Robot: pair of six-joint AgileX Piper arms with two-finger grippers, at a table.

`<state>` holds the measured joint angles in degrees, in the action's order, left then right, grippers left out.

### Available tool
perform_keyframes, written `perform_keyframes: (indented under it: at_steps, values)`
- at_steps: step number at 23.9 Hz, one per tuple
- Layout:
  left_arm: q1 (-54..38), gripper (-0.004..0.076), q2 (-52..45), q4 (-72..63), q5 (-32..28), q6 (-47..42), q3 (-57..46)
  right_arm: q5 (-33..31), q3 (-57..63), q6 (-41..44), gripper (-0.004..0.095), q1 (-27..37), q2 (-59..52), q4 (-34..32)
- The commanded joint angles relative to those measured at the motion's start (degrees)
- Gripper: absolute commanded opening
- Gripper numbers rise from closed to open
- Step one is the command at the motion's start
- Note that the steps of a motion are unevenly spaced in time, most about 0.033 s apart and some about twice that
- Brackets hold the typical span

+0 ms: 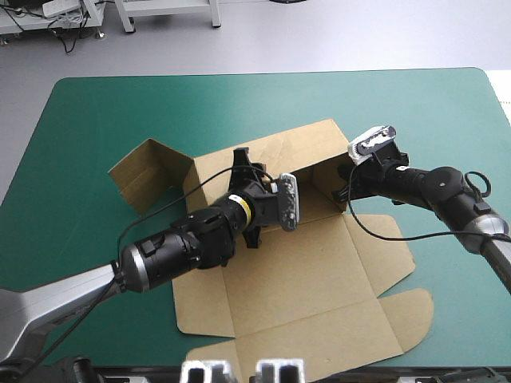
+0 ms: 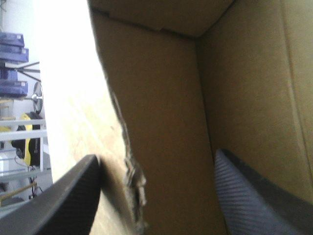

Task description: Fold the box

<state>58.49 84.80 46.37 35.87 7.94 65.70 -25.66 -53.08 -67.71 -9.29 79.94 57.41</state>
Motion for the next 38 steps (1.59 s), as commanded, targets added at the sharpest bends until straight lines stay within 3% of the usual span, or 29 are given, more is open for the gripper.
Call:
perform_keyframes:
  at_steps: [1, 5, 13, 15, 16, 20, 23, 24, 26, 29, 31, 33, 38]
  values:
    - [4.97, 0.0474, -2.49, -0.45, -0.05, -0.55, 1.14, -0.40, -1.51, 0.27, -0.0004, -0.17, -1.90, 2.75]
    - [7.66, 0.0449, -3.61, -0.33, 0.11, -0.55, 1.25, -0.82, -1.51, 0.69, -0.0005, -0.17, -1.90, 2.75]
    - [8.82, 0.0287, -8.62, 2.26, -2.82, -2.71, 1.36, -1.18, -1.51, 1.78, -0.0004, -0.17, -1.90, 2.75]
    - [8.72, 0.0156, -11.14, 9.02, -4.27, -7.94, 1.71, -1.18, -1.51, 1.87, -0.0005, -0.17, -1.90, 2.75]
    - [7.91, -0.0008, -12.20, 13.98, -4.17, -10.24, 2.51, -1.18, -1.51, 3.57, -0.0005, -0.17, -1.90, 2.75]
    - [-5.36, 0.0004, -12.59, 17.80, -3.54, -18.66, 7.56, -1.66, -2.00, 8.92, -0.0004, -0.17, -2.01, 3.17]
    - [-21.98, 0.0004, -12.59, 9.20, -5.88, -21.29, 11.40, -3.47, -4.93, 15.87, -0.0003, -0.17, -1.99, 2.59]
    - [-27.94, 0.0004, -12.59, 3.64, -6.42, -20.92, 12.24, -4.88, -6.74, 19.32, -0.0003, -0.17, -1.99, 1.07]
    - [-38.62, 0.0004, -12.59, -10.00, -6.57, -16.26, 12.47, -10.70, -12.60, 30.86, -0.0003, -0.17, -1.99, -9.48]
    - [-45.77, 0.0004, -12.59, -24.22, -5.63, -9.46, 12.47, -17.85, -17.83, 42.01, -0.0003, -0.17, -1.99, -20.81]
    - [-51.58, 0.0004, -12.59, -35.58, -4.87, -3.83, 12.47, -27.76, -22.33, 50.47, -0.0003, -0.17, -1.99, -28.62]
    - [-55.27, 0.0004, -12.59, -42.83, -3.10, 1.24, 12.47, -35.52, -24.31, 54.08, -0.0003, -0.17, -1.88, -30.29]
    - [-56.30, 0.0004, -12.59, -45.47, 0.88, 4.93, 12.47, -41.69, -24.42, 55.56, -0.0003, -0.17, 1.38, -30.04]
